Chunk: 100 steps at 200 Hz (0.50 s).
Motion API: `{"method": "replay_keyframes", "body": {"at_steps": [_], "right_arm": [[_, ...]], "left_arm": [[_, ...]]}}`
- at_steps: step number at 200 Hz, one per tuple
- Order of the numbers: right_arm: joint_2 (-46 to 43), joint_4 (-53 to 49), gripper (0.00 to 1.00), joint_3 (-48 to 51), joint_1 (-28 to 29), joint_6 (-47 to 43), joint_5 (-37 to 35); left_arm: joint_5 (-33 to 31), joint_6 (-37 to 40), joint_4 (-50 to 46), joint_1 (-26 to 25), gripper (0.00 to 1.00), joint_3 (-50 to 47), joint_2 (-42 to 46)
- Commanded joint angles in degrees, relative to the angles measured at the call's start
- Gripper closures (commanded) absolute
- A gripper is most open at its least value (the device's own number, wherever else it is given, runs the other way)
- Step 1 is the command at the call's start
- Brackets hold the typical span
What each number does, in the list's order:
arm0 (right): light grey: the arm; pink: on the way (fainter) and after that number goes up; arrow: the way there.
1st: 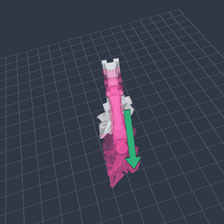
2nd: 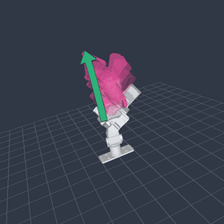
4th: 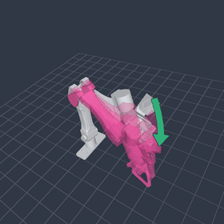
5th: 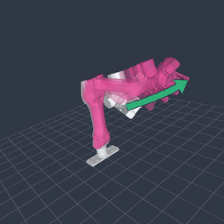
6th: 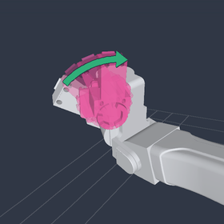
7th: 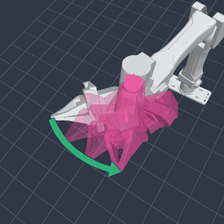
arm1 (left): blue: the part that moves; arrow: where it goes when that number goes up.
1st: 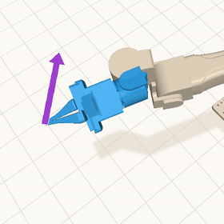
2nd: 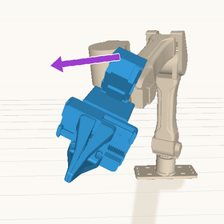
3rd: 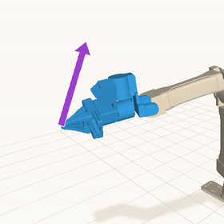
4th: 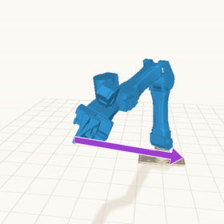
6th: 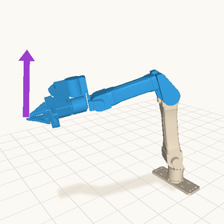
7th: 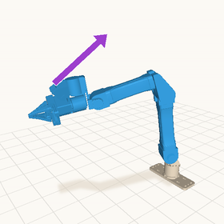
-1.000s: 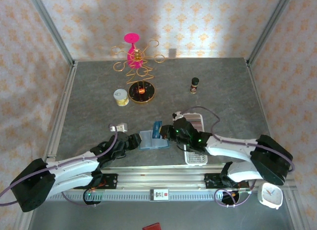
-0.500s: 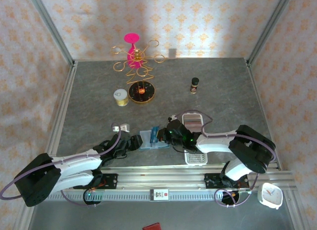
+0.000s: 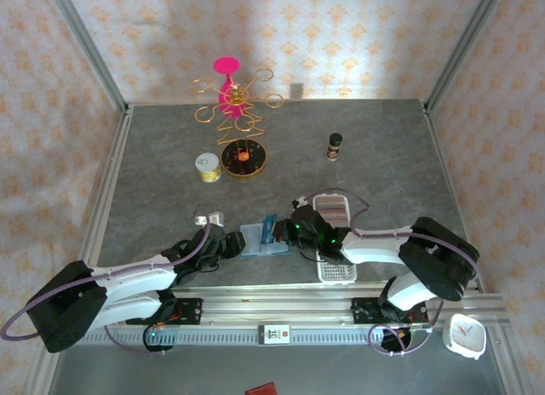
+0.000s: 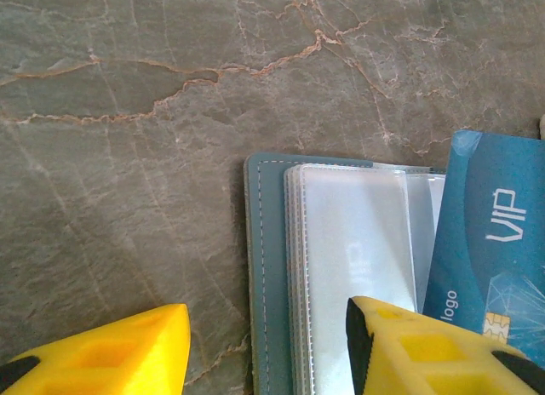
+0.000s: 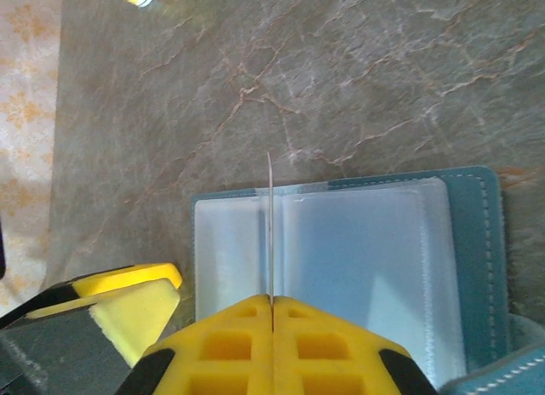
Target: Put the credit cards into the card holder
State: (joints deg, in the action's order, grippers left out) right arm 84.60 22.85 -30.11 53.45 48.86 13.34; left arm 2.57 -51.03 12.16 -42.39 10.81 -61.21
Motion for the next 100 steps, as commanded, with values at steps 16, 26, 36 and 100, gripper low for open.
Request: {"method": "replay_keyframes", "body": {"at_steps": [16,26,36,100], "right_arm": [[0.6,3.8,1.00,1.3,-0.2,-0.1,1.9],[0.9,4.2,1.00,1.5,-0.2,0.1,2.2],[1.3,3.7,1.00,1.4,-0.2,0.1,2.1],[-1.7,-2.4,1.00,0.7,-0.4,-3.2,-2.4]], "left_arm": [[2.1,0.2,0.7,-0.2,0.51,0.7,-1.3],[2.1,0.2,0.8,-0.2,0.51,0.7,-1.4],[2.2,0.2,0.8,-0.2,0.51,0.7,-1.5],[2.2,0.4,0.3,-0.2,0.51,0.5,-1.3]]}}
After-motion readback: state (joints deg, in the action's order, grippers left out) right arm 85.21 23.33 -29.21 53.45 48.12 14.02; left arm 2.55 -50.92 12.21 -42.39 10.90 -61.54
